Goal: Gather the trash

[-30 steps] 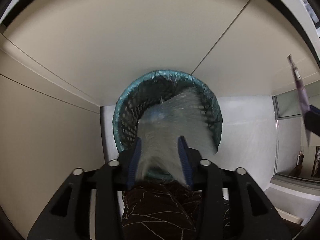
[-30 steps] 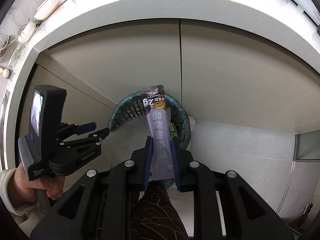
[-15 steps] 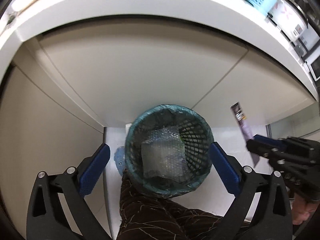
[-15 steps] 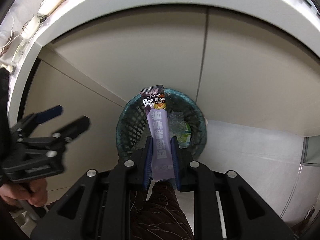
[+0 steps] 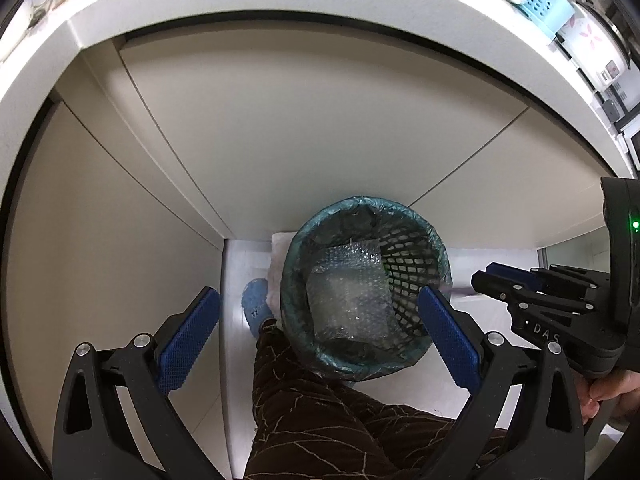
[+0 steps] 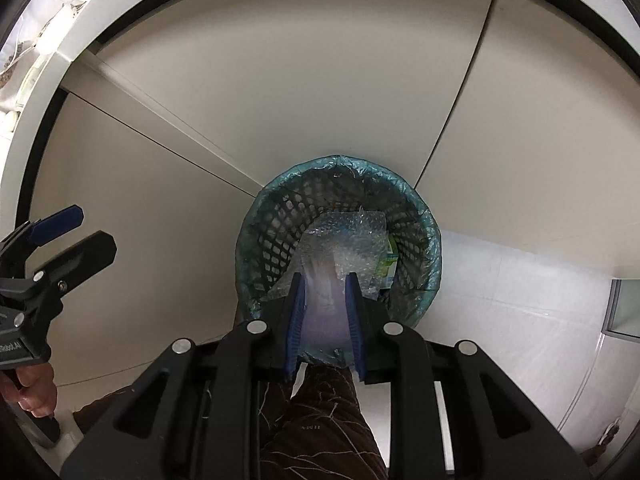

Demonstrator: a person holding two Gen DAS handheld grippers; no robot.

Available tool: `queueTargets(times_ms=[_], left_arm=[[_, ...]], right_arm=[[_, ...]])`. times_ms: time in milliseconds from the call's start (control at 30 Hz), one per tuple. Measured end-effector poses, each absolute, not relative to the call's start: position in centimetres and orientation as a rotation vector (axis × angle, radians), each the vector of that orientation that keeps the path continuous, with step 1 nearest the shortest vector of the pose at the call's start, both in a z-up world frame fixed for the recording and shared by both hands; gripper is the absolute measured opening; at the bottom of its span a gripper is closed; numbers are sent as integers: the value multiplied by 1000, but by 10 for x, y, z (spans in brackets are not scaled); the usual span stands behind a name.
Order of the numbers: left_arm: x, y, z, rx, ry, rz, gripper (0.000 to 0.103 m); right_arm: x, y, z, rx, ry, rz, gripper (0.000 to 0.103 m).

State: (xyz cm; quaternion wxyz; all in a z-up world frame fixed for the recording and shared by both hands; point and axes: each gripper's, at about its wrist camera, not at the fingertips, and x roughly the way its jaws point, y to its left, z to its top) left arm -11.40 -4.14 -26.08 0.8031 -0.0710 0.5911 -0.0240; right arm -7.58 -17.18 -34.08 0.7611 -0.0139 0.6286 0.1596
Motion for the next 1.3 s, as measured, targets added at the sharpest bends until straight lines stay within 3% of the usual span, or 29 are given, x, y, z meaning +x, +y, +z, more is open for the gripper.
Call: queueTargets(times_ms=[167,400,500,1000,1300], left_arm=[[-112,-43,-269,-150,1277,-61,97],[-111,-49,-262,-162,1264,-61,97],[-110,-51,-245,-140,1266,-30,97],[-131,-65,-69,-117,1113,-9,97],[-145,-73,-29,-110,1099,-22,97]], right_arm=[[-78,-177,-339,-20,1363,322,41],[-80,-193,-307,7,1289,251,86],[-82,-202,-276,18,1241,213,95],[-124,-229,-85,50,1081,166,95],[-156,-238,-37,45,1050,187,95]])
